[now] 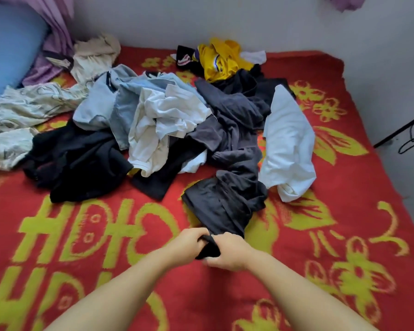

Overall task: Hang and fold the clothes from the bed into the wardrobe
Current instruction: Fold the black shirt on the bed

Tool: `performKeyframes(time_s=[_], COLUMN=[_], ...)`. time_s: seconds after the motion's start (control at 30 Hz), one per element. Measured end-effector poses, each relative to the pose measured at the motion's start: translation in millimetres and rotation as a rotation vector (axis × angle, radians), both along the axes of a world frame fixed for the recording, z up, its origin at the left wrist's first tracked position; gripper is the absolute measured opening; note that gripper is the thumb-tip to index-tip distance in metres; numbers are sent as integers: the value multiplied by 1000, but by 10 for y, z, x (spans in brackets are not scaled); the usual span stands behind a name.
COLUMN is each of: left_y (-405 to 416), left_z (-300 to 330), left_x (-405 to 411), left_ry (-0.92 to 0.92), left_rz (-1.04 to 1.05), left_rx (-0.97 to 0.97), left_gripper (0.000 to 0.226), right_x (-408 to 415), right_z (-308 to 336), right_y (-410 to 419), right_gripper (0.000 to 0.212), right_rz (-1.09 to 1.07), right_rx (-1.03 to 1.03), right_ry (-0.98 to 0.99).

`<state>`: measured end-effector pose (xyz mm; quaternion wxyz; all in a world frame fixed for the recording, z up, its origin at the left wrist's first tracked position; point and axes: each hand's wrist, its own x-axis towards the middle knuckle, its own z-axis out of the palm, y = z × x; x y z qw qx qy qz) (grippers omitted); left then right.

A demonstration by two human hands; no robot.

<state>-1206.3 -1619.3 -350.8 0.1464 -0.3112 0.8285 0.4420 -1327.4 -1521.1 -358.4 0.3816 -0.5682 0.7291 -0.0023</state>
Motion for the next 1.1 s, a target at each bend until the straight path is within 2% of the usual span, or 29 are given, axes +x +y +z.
performKeyframes(time_s=[0.13,0.2,0.27,0.4,0.47,0.53,0.63,0.8,0.9,1.0,1.1], left_y=[-50,-75,-116,-229,-314,-406,-522,-603,-547,-522,-528], left_z=[672,1031,1349,1857,1975,2050,2167,2426,2707,2975,3217], left_x=[236,378,559,1095,1327,1548,1872,2057,2005,1941,1881], left_ry=[219,303,325,217,111,54,84,317,445,610,695], left_rz=[266,308,282,81,27,27,82,138,61,70,200], left_rx=[79,146,179,238,181,144,91,119,31,-5,193], left_gripper=[20,16,10,11,16,20,15,29,50,73,81], right_x=[219,352,490,857,1004,1140,1302,1347,1310,1274,1270], right_z=[639,977,1308,1920,2158,2376,2662,2954,3085,3255,3491], right_y=[13,3,-36,-44,-46,-26,34,189,308,366,371], right_gripper=[23,17,23,18,25,41,46,47,68,80,72], right_rz=[-328,-371,-370,-279,-234,-238,-317,-422,-514,-586,-639], right_rx=[-298,-352,-333,-331,-338,-364,-457,-576,-636,-694,-732], right_ry=[-272,-308,-315,-262,-239,-237,-284,-321,-400,-485,-527])
